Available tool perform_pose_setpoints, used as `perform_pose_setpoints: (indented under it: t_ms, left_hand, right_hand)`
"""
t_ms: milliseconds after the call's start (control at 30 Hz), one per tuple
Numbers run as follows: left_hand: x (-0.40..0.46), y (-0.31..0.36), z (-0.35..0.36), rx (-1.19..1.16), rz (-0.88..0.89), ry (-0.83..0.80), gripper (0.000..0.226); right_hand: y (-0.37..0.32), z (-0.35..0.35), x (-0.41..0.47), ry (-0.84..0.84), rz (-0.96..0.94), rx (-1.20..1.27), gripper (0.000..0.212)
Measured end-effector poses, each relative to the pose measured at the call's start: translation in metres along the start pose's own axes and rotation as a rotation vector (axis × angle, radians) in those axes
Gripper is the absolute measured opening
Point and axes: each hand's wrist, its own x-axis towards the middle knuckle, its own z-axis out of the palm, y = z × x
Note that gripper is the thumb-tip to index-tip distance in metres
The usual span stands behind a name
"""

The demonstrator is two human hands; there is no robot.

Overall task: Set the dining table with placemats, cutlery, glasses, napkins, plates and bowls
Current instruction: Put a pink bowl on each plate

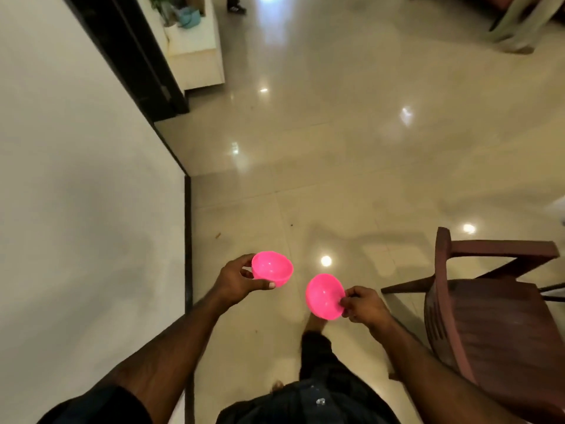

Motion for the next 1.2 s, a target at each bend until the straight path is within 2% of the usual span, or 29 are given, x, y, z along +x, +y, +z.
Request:
perform_pose_setpoints:
  t_ms: [267, 467, 567, 667, 833, 967, 1200]
  left_hand:
    - [0.185, 0.095, 0.010, -0.012, -0.056, -0.026, 0.099]
    - [0.319, 0.186, 0.024, -0.029, -0.039, -0.078, 0.094]
    - [0.397, 0.233, 0.045, 0.009, 0.005, -0.160, 0.091]
    - [0.484, 0.281, 0.077, 0.076, 0.067, -0.275, 0.097]
    - [0.596, 0.374, 0.145, 0.251, 0.186, -0.533, 0.098]
    - [0.653, 0.448, 0.214, 0.416, 0.272, -0.753, 0.094]
    - [0.706, 0.557, 0.372, 0.566, 0.370, -0.915, 0.102]
  right_hand:
    - [-0.135, -0.067, 0.154, 0.029, 0.040, 0.094, 0.011]
    - [-0.228, -0.159, 0.239, 0.098, -0.091, -0.083, 0.007]
    - [-0.246, -0.209, 0.275, 0.163, -0.045, 0.010, 0.008]
    - [-0.247, -0.259, 0.310, 0.295, 0.085, 0.163, 0.010]
    - [-0.227, -0.328, 0.352, 0.494, 0.290, 0.286, 0.004]
    - [-0.220, -0.369, 0.359, 0.613, 0.376, 0.436, 0.004]
    - [-0.179, -0.442, 0.375, 0.670, 0.467, 0.788, 0.009]
